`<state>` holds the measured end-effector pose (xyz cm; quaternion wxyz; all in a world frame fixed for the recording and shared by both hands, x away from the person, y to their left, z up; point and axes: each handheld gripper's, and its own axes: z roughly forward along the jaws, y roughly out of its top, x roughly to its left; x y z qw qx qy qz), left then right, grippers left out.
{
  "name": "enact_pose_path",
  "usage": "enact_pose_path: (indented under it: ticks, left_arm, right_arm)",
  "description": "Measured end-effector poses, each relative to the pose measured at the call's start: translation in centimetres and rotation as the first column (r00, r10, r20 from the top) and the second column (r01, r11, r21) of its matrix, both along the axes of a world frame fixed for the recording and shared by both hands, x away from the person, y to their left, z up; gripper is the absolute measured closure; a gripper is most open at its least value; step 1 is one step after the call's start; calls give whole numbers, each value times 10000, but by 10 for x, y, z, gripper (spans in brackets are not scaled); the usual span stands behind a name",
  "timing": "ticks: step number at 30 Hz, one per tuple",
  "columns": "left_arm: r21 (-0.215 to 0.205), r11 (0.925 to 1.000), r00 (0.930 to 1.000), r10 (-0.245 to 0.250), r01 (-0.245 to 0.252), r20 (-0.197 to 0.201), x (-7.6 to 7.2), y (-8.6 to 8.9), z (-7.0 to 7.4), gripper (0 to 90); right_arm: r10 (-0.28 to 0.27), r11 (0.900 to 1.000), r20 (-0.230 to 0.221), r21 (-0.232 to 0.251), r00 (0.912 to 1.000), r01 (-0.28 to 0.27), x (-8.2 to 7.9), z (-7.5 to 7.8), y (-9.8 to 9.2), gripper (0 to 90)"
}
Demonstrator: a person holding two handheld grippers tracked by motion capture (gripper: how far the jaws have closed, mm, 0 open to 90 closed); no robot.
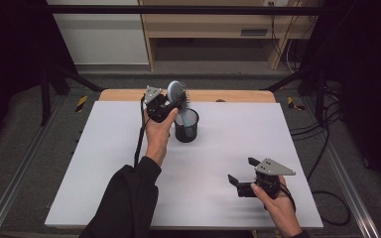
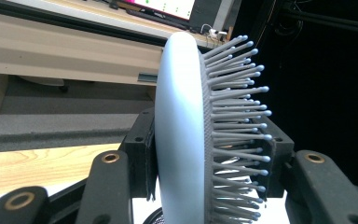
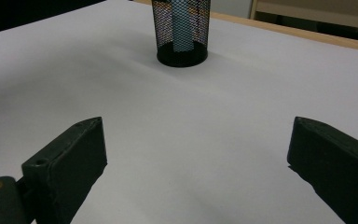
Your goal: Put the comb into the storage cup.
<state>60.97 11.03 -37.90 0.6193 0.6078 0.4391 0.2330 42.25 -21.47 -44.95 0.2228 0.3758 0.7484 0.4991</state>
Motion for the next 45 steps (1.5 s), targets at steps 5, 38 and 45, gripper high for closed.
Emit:
enact_pose_path:
  ticks: [5,38,45]
  left_arm:
    - [42,10000,10000,-17,17,-9,0,-1,-1,503]
    - [150,9999,10000,-42,42,44,-1,-1,-5,499]
    - [118,9999,10000,-29,29,15,-1,1,-6,495]
  right_arm:
    - [-8,10000,-22,2,10000,8,0,0,0,49]
    - [46,10000,-41,-53,10000,-46,0,-1,1,50]
    - [53,10000,-47,-64,10000,-53,0,-1,2,50]
